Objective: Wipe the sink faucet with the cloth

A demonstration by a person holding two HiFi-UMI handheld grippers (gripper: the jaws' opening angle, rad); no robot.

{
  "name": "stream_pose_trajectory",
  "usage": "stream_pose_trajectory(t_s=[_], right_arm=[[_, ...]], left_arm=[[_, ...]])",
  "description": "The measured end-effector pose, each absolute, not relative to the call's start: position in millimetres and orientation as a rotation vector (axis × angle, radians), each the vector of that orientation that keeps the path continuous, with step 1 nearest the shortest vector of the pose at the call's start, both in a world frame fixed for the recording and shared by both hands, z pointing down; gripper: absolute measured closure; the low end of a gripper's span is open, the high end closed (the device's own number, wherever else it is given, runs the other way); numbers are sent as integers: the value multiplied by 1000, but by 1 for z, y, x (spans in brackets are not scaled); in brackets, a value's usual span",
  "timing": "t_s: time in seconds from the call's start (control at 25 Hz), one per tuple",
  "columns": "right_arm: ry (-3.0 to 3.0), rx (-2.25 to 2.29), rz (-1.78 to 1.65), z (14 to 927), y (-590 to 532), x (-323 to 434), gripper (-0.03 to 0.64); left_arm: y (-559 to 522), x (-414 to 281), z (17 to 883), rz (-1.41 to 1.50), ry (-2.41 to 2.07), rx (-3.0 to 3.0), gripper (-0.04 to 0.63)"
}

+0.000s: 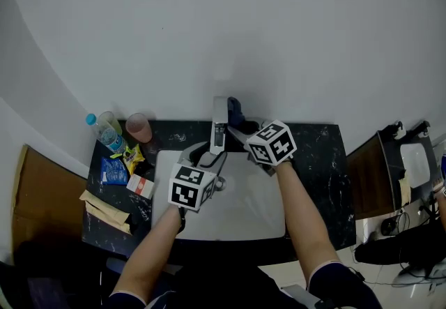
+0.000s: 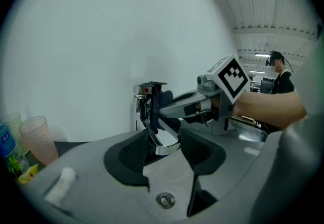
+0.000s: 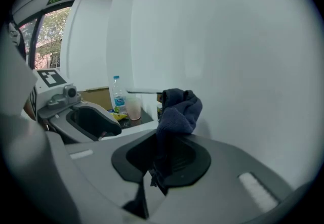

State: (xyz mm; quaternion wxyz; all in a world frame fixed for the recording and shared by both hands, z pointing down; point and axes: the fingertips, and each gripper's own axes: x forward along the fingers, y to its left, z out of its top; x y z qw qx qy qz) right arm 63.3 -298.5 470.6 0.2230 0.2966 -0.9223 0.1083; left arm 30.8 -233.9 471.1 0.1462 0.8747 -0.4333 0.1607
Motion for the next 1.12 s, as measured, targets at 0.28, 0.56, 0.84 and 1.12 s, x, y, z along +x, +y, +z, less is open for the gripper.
stream_pose_trajectory(t_s=[0.28,0.56,0.84,1.12], right_arm=[[-2558,734,137,445,-269,56,569],[-2573,625,100,438,-228,57,569],[-2532,524,-11,436,-194,53,569],[-2455,546,-106,436,-200,37,569]], left_arm=[[-235,32,471,458,-1250,2517,391],[-235,31,470,443,-1255,2521,393],[-221,30,472,458,-1220,2536,396],[-212,26,475,502,-1216,2546,397]])
